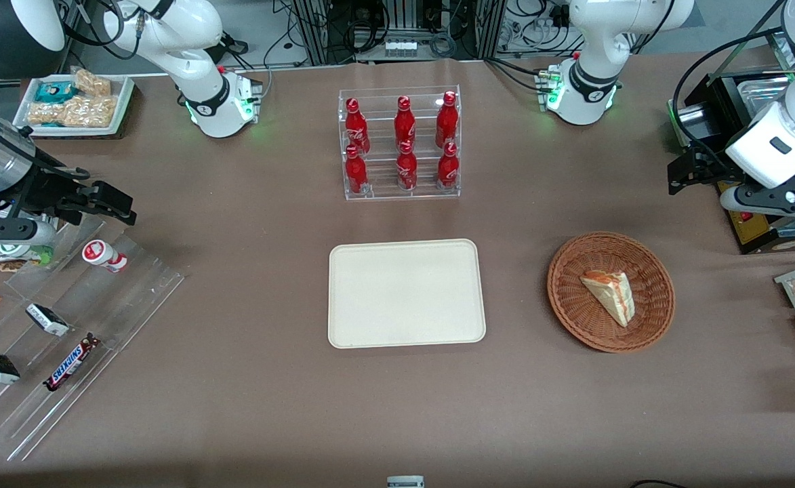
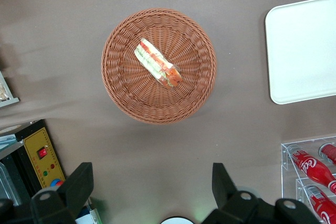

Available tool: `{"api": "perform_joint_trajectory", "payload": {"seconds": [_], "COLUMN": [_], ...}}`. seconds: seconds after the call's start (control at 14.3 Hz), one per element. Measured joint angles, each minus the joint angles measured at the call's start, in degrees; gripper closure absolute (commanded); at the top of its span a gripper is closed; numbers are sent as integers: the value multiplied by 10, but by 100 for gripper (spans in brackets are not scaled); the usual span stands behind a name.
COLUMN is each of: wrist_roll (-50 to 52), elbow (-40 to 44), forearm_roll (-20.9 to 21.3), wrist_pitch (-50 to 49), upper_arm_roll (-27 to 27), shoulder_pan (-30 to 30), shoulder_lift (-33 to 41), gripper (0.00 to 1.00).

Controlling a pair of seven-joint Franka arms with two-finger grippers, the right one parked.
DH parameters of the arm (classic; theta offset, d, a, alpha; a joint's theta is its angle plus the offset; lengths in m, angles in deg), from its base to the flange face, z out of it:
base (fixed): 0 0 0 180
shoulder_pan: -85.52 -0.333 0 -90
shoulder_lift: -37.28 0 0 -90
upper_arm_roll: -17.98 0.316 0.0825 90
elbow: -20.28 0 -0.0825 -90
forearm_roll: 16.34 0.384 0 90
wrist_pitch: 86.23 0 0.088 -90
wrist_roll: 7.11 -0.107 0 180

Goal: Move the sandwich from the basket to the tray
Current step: 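Move the left gripper over the sandwich in the wicker basket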

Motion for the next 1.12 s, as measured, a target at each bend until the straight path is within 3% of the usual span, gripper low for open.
{"api": "perform_joint_trajectory", "payload": {"seconds": [0.84,1.12], "wrist_roll": [-3,-3], "elbow": [-21,-63], "forearm_roll": [1,5], "wrist_pitch": [1,54], "upper_arm_roll": [0,2], "shoulder_pan": [0,0], "shoulder_lift": [-7,-53], "gripper": [0,0]}}
